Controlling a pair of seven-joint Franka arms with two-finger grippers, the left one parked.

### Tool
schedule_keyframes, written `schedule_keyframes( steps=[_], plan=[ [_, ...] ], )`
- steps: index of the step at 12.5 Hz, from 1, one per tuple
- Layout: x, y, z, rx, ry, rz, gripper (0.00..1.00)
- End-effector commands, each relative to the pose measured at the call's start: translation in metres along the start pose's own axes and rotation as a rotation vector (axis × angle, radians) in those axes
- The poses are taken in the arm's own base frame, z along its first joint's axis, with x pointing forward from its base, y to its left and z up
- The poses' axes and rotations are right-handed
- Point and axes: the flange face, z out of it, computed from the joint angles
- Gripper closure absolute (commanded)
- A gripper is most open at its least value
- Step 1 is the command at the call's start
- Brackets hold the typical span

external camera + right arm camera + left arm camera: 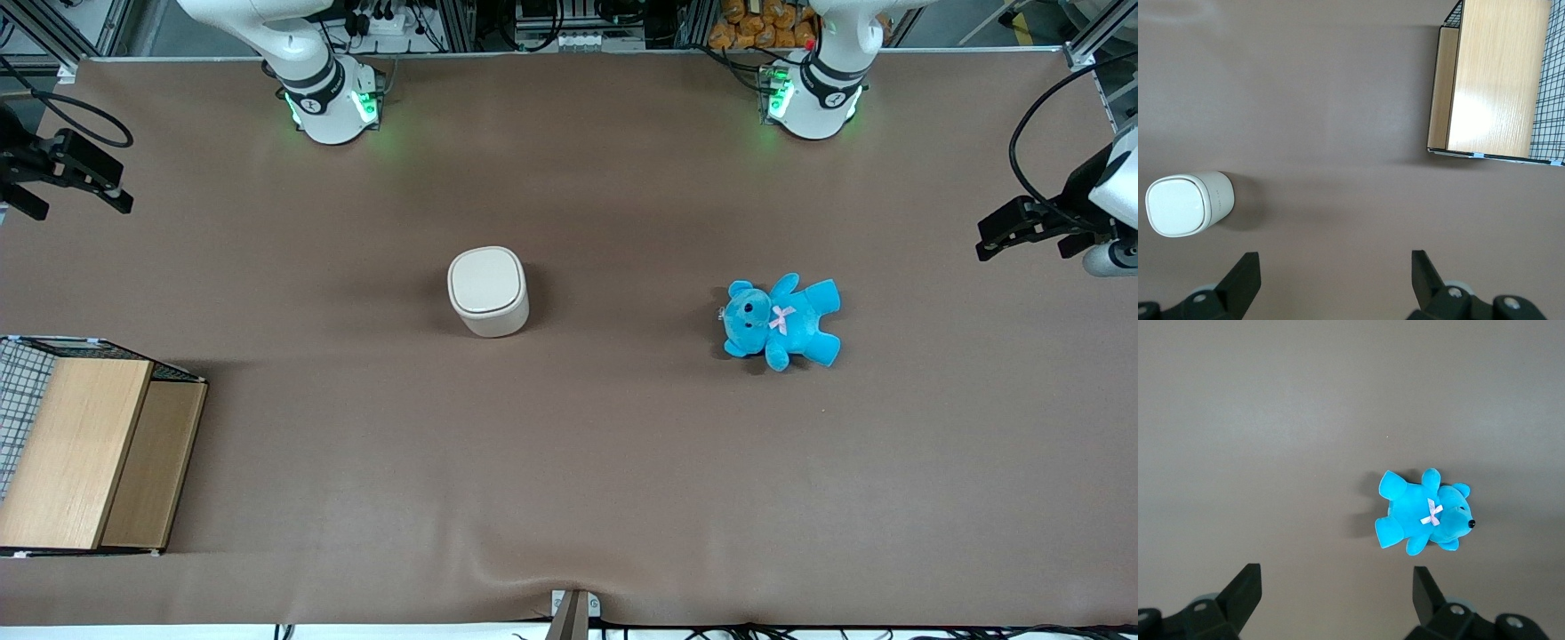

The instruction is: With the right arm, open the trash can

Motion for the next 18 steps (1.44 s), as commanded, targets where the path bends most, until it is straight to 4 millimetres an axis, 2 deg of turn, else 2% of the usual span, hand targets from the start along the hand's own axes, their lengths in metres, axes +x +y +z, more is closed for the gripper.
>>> schedule_keyframes(
  steps=[1, 4, 6, 9, 11, 13, 15, 18],
  plan=[
    [-0.008, 0.001, -0.005, -0.007, 0.002, -0.006, 0.0],
    [-0.006, -0.001, 0.001, 0.004, -0.008, -0.004, 0.0],
    [-0.003, -0.012, 0.019, 0.014, -0.036, -0.019, 0.0],
    [0.011, -0.068, 0.042, 0.02, -0.031, -0.102, 0.0],
    [0.025, -0.114, 0.075, 0.017, -0.06, -0.12, 0.0],
    [0.03, -0.173, 0.113, 0.014, -0.099, -0.175, 0.03],
    [0.033, -0.224, 0.146, 0.0, -0.107, -0.081, 0.08],
    [0.036, -0.274, 0.203, -0.017, -0.133, -0.111, 0.13]
  ],
)
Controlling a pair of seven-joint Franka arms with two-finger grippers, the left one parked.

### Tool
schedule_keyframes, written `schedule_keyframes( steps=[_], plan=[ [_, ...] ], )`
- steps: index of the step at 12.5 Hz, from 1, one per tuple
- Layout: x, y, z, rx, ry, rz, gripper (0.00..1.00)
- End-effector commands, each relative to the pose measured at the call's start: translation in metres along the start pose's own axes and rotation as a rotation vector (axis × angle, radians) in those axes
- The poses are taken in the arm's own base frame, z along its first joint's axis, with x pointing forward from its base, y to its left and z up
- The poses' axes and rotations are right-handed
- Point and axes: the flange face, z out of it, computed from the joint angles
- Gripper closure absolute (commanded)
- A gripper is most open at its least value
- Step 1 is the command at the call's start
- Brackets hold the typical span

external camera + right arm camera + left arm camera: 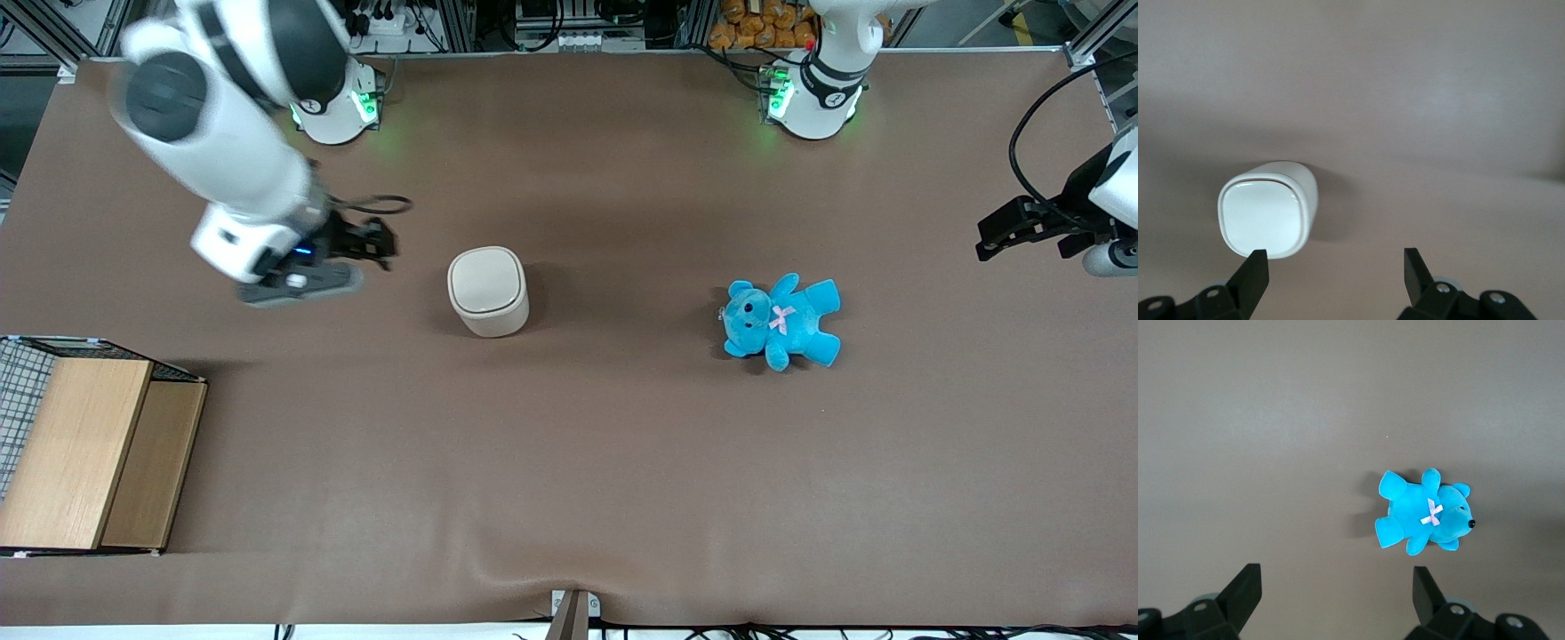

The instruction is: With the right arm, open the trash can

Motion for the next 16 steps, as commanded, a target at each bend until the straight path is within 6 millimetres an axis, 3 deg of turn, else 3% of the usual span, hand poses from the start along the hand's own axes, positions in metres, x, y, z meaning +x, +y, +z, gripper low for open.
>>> schedule_keyframes(
  steps=[1, 2, 3, 5, 7, 9, 16],
  plan=[
    [0.012, -0.025, 0.04, -0.016, -0.031, -0.011, 0.36],
    [0.01, -0.042, 0.056, -0.027, -0.05, -0.036, 0.6],
    [0.011, -0.048, 0.066, -0.04, -0.06, -0.039, 0.74],
    [0.002, -0.06, 0.097, -0.058, -0.079, -0.065, 0.88],
    [-0.008, -0.064, 0.135, -0.072, -0.067, -0.088, 0.94],
    [-0.017, -0.065, 0.16, -0.074, -0.071, -0.093, 0.95],
    [-0.033, -0.07, 0.196, -0.075, -0.065, -0.07, 0.96]
  ],
)
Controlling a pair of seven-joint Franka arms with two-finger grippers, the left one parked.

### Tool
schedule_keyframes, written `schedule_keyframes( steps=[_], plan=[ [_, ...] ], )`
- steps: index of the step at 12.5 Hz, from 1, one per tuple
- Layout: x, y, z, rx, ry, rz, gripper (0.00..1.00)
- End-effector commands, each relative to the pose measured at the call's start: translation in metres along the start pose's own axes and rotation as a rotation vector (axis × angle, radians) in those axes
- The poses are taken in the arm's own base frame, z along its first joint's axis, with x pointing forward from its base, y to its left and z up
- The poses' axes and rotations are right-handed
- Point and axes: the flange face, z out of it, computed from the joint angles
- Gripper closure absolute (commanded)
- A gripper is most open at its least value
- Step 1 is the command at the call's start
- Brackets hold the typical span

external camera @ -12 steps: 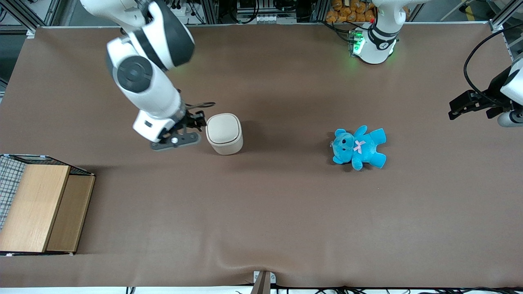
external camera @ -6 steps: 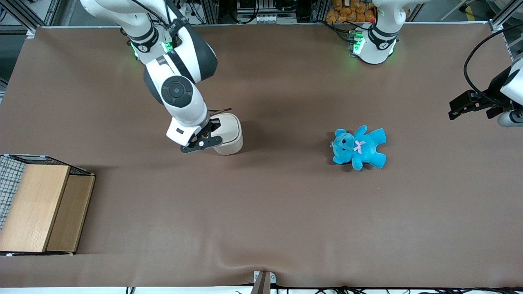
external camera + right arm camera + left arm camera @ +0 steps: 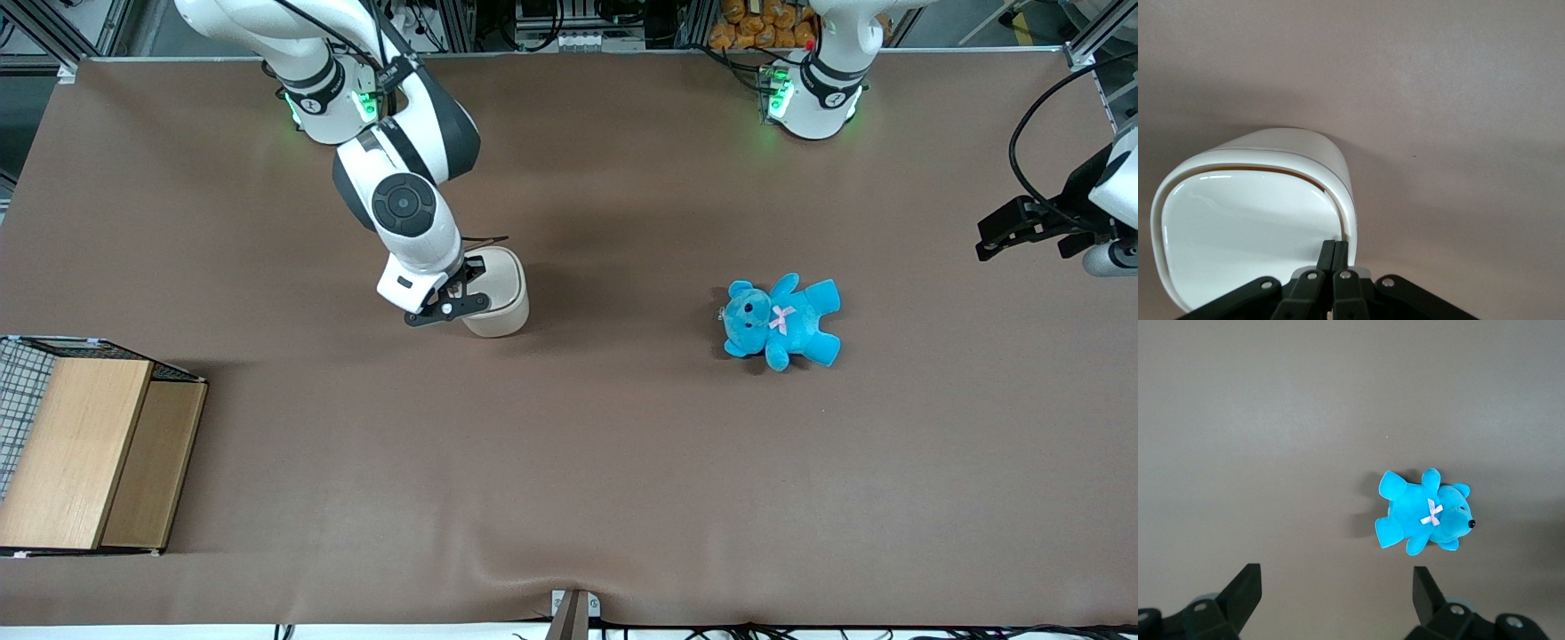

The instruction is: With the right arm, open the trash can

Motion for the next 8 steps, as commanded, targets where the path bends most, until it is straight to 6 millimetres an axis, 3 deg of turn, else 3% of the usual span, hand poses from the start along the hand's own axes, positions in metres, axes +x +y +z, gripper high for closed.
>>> schedule_keyframes(
  steps=[1, 8],
  plan=[
    [-0.008, -0.001, 0.006, -0.012, 0.024, 0.015, 0.96],
    [-0.006, -0.004, 0.023, -0.012, 0.021, 0.026, 0.96]
  ],
)
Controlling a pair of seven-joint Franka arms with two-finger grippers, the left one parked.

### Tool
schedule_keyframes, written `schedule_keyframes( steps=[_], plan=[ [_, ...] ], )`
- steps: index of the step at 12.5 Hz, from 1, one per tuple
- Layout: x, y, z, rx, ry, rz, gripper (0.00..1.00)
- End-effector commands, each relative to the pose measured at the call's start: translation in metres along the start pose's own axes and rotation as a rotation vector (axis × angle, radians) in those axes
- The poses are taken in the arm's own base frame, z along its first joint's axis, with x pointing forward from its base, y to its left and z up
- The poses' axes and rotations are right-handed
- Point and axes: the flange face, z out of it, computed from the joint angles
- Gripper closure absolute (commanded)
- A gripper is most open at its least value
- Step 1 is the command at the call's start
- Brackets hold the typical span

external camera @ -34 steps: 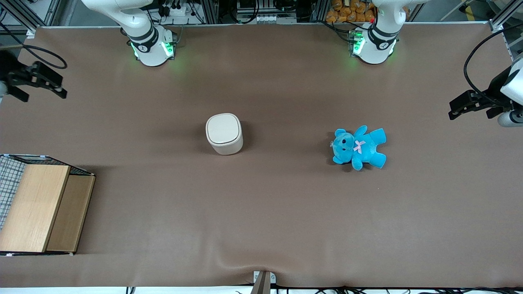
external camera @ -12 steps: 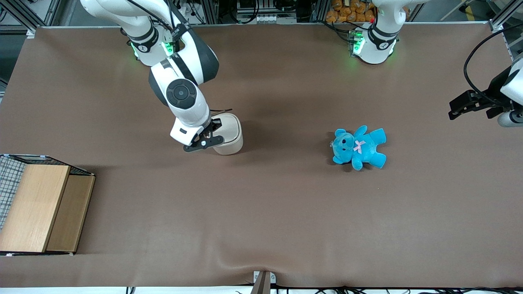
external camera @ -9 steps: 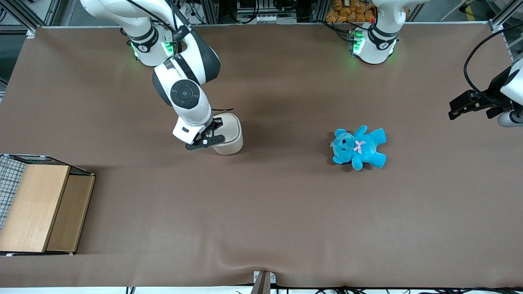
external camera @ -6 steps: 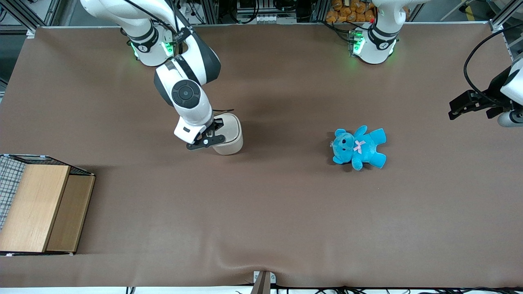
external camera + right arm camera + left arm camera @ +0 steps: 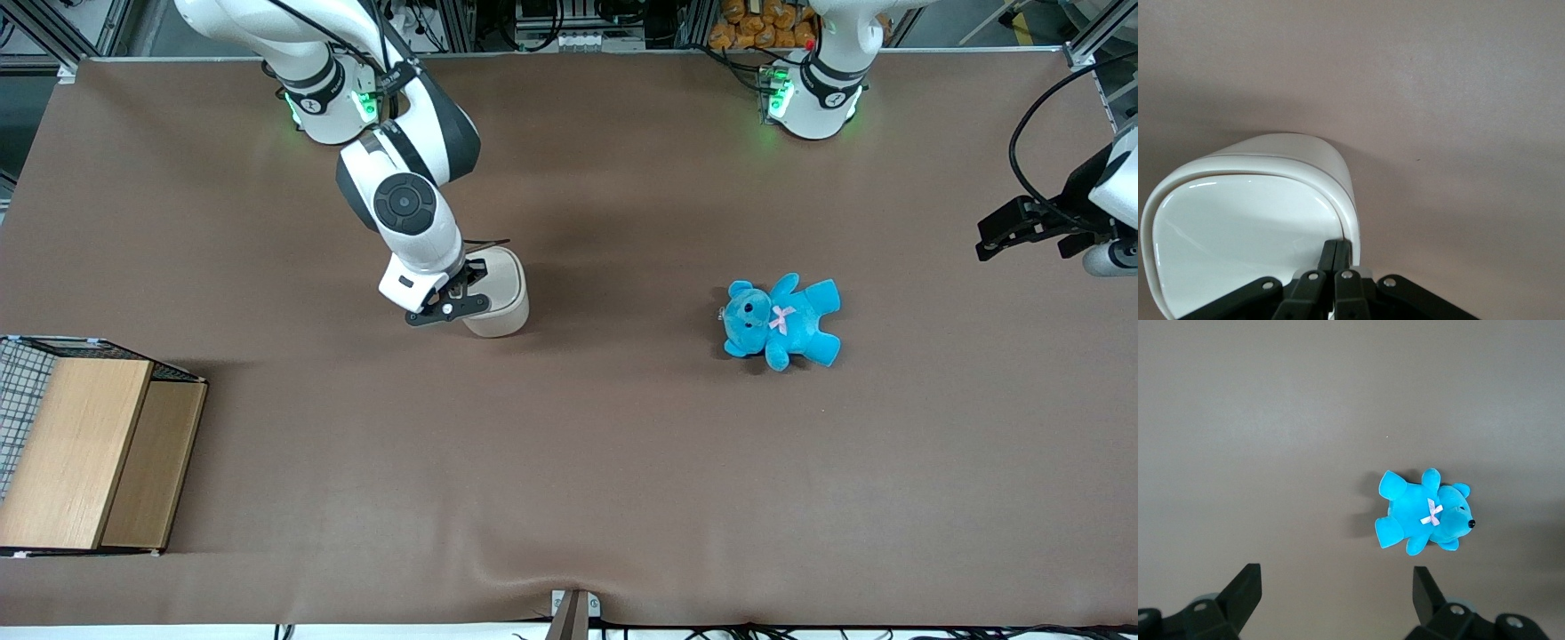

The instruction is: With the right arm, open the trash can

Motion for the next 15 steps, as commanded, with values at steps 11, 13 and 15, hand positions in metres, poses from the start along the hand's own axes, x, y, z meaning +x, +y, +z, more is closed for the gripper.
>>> schedule_keyframes(
  steps=[11, 13, 15],
  plan=[
    [-0.011, 0.107, -0.201, 0.035, 0.085, 0.152, 0.0],
    [-0.026, 0.162, -0.237, 0.054, 0.128, 0.24, 0.0],
    [-0.048, 0.203, -0.267, 0.061, 0.152, 0.307, 0.0]
  ],
)
